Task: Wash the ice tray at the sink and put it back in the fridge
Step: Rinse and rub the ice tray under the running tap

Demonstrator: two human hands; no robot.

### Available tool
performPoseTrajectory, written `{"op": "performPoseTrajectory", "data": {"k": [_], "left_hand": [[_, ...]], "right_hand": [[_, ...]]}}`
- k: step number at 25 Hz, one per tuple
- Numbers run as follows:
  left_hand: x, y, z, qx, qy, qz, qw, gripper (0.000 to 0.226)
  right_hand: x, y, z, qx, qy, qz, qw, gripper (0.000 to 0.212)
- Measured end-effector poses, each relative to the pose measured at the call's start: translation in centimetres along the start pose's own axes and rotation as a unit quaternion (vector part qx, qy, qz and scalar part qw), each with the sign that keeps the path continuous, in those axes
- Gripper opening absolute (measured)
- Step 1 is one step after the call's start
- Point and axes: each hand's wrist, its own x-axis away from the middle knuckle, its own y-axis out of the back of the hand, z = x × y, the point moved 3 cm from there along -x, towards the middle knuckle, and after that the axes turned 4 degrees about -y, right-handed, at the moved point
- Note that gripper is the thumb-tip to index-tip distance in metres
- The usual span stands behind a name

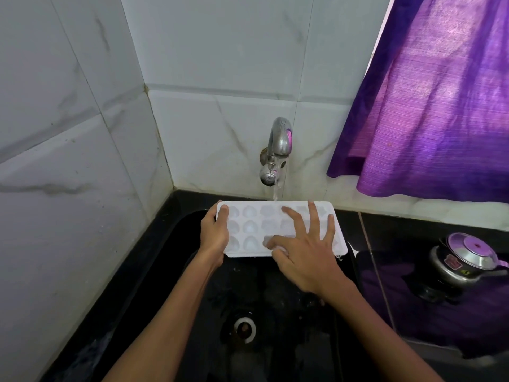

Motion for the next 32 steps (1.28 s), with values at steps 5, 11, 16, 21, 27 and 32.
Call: {"op": "performPoseTrajectory", "data": {"k": [5,11,16,21,27,32], "left_hand": [[-0.5,-0.1,-0.6,0.004,-0.015,-0.007,1.0,0.032],[-0.4,-0.4,-1.0,-0.002,-0.028,0.001,1.0,0.027],[-0.6,-0.1,-0.7,-0.02,-0.021,-0.004,1.0,0.032],[-0.3,-0.4,-1.0,0.007,-0.019,-0.006,1.0,0.03],[0.5,-0.6,-0.6,0.024,-0.008,0.0,1.0,0.025],[0.7,-0.6,-0.6,0.018,-0.013,0.002,1.0,0.021]], "right_hand": [[-0.3,0.0,0.4,0.011,0.015,-0.024,1.0,0.05],[-1.6,1.1,0.1,0.023,-0.007,0.024,0.999,0.073],[-1.3,0.9,-0.1,0.022,0.0,0.074,0.997,0.074],[-1.3,1.4,0.4,0.04,0.007,0.046,0.998,0.068],[-0.9,2.0,0.2,0.016,-0.01,0.036,0.999,0.071],[-0.1,1.6,-0.4,0.001,-0.005,0.049,0.999,0.07]]}}
